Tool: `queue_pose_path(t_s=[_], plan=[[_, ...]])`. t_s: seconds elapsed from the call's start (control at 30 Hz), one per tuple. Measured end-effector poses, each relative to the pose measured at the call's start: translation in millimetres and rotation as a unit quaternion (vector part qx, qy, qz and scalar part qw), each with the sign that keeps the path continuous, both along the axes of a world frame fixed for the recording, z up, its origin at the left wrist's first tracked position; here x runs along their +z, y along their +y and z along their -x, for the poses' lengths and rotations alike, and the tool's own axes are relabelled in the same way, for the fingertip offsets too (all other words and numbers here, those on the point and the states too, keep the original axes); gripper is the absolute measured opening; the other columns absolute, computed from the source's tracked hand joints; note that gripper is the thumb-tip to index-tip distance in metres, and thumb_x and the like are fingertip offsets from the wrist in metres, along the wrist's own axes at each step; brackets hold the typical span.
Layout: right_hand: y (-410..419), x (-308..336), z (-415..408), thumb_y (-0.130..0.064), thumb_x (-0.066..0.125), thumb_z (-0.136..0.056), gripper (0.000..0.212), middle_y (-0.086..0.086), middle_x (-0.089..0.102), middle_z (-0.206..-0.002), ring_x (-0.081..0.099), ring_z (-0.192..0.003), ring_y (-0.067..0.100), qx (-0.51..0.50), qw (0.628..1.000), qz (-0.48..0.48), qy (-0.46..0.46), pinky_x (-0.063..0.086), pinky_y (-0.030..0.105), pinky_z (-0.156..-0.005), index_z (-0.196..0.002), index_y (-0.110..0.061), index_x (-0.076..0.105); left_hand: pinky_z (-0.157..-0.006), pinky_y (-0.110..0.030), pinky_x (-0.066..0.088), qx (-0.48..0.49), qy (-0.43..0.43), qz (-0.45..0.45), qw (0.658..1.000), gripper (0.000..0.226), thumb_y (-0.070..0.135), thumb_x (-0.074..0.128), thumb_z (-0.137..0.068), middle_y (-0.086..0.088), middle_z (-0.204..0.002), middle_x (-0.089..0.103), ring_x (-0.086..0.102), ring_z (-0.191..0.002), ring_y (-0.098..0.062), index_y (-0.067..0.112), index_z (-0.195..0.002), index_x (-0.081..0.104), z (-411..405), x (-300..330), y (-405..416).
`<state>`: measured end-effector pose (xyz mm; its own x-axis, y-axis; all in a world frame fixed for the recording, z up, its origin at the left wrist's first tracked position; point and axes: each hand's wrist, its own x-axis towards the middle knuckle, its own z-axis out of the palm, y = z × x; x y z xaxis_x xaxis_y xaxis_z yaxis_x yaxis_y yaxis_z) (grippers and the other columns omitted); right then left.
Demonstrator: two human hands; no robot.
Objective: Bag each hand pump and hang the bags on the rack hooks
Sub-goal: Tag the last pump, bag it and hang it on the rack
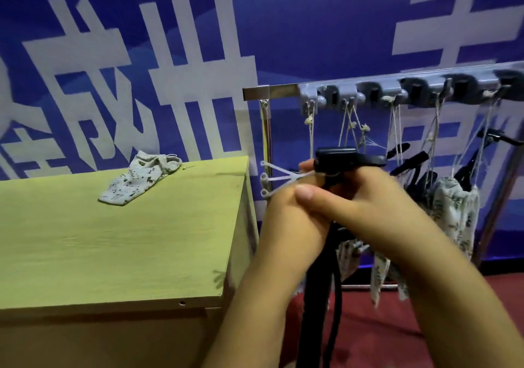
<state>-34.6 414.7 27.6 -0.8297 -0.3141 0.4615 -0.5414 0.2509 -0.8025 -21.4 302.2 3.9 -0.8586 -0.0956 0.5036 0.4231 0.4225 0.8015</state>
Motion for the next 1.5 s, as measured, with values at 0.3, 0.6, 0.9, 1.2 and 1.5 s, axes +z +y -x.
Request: queue_pose_path(t_s=[0.3, 0.6, 0.9, 1.2, 1.5], plan=[[-22, -8, 5, -0.016, 0.073, -0.076, 0.008, -0.013, 0.069, -0.057, 0.064, -0.057, -0.005, -0.019, 0.966, 0.248, -0.072, 0.045, 0.008, -0.052, -0.07, -0.018, 0.069, -0.065, -0.006, 0.041, 0.0, 0.007, -0.004, 1.0, 0.017, 0.01, 0.055, -0.091, 0.003, -0.086, 0.07, 0.064, -0.085, -0.007, 0.018, -0.092, 0.07, 4, -16, -5], [-27, -9, 20, -0.025, 0.066, -0.083, 0.013, -0.008, 0.074, -0.073, 0.068, -0.067, 0.001, -0.033, 0.988, 0.137, -0.055, 0.052, 0.012, -0.057, -0.072, -0.02, 0.069, -0.071, -0.027, 0.054, -0.037, 0.022, -0.293, 0.955, 0.015, 0.008, 0.056, -0.09, -0.004, -0.081, 0.071, 0.068, -0.078, -0.014, 0.017, -0.091, 0.068, -1, -2, -47], [-59, -5, 44, -0.031, 0.064, -0.085, 0.01, -0.013, 0.065, -0.05, 0.055, -0.046, -0.006, 0.007, 0.994, 0.085, -0.07, 0.038, 0.005, -0.047, -0.077, -0.024, 0.065, -0.072, -0.023, 0.054, 0.057, 0.029, -0.138, 0.988, 0.014, 0.015, 0.056, -0.093, 0.001, -0.081, 0.072, 0.068, -0.078, -0.009, 0.013, -0.092, 0.069, 19, 8, -80], [-107, -7, 86, -0.035, 0.061, -0.087, 0.013, -0.004, 0.06, -0.073, 0.054, -0.064, 0.004, 0.073, 0.979, 0.043, -0.185, 0.039, 0.017, -0.056, -0.087, -0.022, 0.065, -0.079, -0.035, 0.055, 0.023, -0.043, -0.249, 0.967, 0.021, 0.017, 0.05, -0.096, -0.003, -0.084, 0.07, 0.067, -0.08, -0.012, 0.012, -0.088, 0.068, 65, -1, -119], [-109, -32, 142, -0.005, 0.046, -0.09, 0.025, 0.001, 0.062, -0.058, 0.029, -0.034, 0.003, 0.216, 0.912, 0.179, -0.301, 0.018, 0.018, -0.039, -0.066, -0.012, 0.049, -0.103, -0.029, 0.036, 0.304, -0.257, 0.357, 0.845, 0.046, 0.004, 0.039, -0.094, -0.009, -0.142, 0.047, 0.045, -0.129, -0.026, 0.012, -0.139, 0.045, 226, -50, -285]])
